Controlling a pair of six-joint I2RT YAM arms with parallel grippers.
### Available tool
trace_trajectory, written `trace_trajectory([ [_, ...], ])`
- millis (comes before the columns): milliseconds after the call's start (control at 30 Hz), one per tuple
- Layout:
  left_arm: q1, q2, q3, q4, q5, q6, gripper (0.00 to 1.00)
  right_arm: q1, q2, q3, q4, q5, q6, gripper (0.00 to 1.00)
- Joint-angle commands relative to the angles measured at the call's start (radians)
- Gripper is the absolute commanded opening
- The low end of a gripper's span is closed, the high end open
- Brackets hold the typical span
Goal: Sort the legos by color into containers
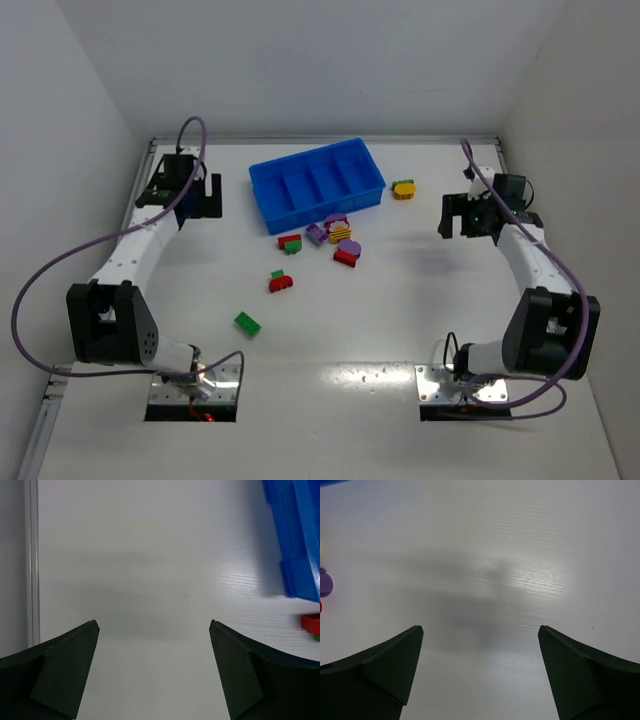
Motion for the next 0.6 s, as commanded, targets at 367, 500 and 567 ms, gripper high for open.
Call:
trace_trajectory([
  [367,0.013,0.068,0.119,-0.019,0.09,0.031,1.0,0.113,0.38,0.418,0.064,0.044,0.213,0.98],
  [500,0.013,0.091,0.14,-0.019,0.071,0.04,1.0,0.173,0.51,0.544,0.063,0.099,0.193,0.98],
  [567,0.013,0.105,0.162,-0.028,0.071,0.04,1.0,0.207,0.561,0.591,0.063,0.137,0.193,0.98],
])
